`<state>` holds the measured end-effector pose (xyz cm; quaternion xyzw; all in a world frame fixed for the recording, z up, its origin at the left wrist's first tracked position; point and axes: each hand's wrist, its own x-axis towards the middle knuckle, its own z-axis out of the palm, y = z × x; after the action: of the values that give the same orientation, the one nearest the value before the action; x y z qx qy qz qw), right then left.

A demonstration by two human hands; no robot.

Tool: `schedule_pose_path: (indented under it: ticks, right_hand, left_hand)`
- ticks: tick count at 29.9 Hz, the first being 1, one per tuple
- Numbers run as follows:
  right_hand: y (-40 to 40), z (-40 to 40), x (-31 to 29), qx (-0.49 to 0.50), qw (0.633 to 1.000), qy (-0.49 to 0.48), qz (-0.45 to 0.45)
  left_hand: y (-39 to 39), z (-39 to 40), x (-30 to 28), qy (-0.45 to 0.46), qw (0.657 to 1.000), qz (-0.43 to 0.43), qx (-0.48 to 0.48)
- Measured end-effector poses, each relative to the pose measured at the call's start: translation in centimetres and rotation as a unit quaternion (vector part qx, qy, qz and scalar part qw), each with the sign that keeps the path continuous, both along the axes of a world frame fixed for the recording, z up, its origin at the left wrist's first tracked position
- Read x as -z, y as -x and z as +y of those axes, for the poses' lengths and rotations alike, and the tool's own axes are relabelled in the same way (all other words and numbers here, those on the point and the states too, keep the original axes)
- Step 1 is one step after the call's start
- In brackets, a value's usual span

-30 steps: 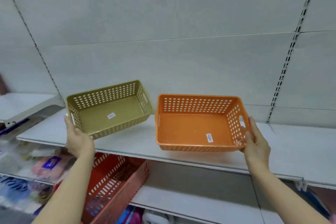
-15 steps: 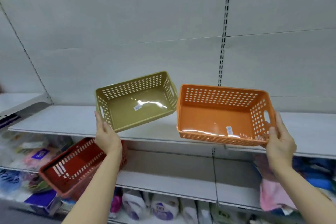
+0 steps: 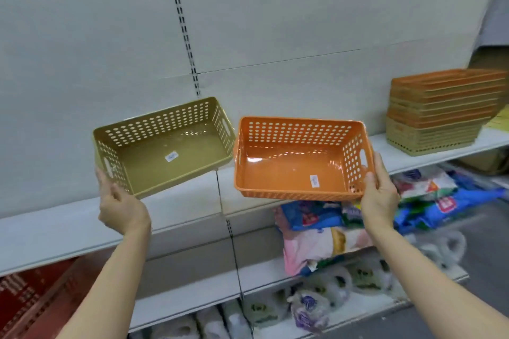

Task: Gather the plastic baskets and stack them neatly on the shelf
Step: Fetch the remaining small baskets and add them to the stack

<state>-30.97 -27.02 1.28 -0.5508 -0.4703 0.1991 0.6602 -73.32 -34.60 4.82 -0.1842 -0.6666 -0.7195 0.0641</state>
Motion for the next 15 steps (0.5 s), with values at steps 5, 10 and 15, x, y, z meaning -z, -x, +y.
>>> schedule_pose_path:
  ticks: [5, 10, 15]
  right_hand:
    - [-8.3, 1.5, -1.9, 0.015, 0.999, -0.037, -0.001]
    - [-17.3, 4.6, -4.3, 0.016, 0.997, -0.072, -0.008]
    - [-24.3, 8.2, -6.0, 0.018, 0.996, -0.086, 0.004]
  left_hand:
    - [-8.0, 3.7, -2.3, -0.04, 0.999, -0.005, 0.03]
    - [-16.8, 6.9, -3.9, -0.071, 0.997, 0.005, 0.023]
    - [-23.5, 10.8, -4.2, -0.079, 0.997, 0.002, 0.024]
